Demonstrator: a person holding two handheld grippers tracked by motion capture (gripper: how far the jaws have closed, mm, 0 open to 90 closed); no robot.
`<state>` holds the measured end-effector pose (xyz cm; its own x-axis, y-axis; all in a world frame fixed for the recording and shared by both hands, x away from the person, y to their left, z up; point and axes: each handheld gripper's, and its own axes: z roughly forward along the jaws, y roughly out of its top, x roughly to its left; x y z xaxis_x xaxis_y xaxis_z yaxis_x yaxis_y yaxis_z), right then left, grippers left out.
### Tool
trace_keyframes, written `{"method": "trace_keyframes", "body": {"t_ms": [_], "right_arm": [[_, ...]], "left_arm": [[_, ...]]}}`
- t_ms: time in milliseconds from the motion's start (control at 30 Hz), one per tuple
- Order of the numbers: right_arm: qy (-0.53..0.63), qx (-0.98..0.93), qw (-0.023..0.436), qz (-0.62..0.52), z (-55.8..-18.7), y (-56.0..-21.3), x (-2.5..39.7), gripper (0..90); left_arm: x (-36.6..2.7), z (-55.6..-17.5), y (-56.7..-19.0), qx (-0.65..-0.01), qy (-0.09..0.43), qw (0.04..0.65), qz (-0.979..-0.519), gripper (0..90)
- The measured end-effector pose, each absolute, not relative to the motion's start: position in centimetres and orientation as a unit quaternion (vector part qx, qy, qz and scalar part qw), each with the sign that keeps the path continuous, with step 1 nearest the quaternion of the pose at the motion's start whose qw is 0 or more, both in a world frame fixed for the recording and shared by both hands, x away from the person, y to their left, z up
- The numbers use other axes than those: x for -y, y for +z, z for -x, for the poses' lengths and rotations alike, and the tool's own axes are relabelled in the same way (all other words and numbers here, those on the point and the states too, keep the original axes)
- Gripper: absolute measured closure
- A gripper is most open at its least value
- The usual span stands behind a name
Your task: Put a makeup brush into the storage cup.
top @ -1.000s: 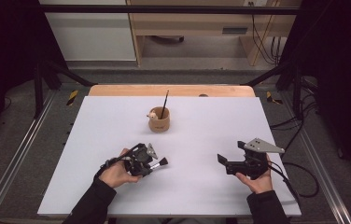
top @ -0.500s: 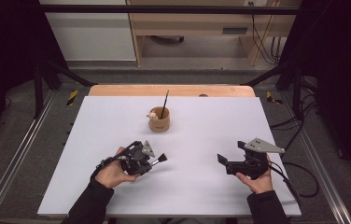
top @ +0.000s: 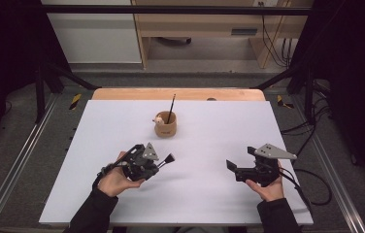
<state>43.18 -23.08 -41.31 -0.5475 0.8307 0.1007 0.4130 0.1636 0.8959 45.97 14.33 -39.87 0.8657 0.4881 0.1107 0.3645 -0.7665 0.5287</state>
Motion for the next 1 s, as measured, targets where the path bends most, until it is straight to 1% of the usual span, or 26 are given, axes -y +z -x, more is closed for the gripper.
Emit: {"method": "trace_keyframes", "body": {"t_ms": [200,333,1000], "right_arm": [[0.488,-0.732,0.214,-0.425,-43.1,-41.3,23.1,6.0],[0.489,-0.731,0.213,-0.424,-43.1,-41.2,23.2,5.9],[0.493,-0.726,0.220,-0.426,-43.0,-40.9,23.5,5.5]], "left_arm": [[-14.8,-45.9,-39.2,-0.247,0.135,0.282,-0.917,77.9],[-15.0,-45.9,-39.1,-0.271,0.147,0.306,-0.901,77.9],[-16.4,-46.1,-38.1,-0.312,0.167,0.357,-0.864,77.9]]}}
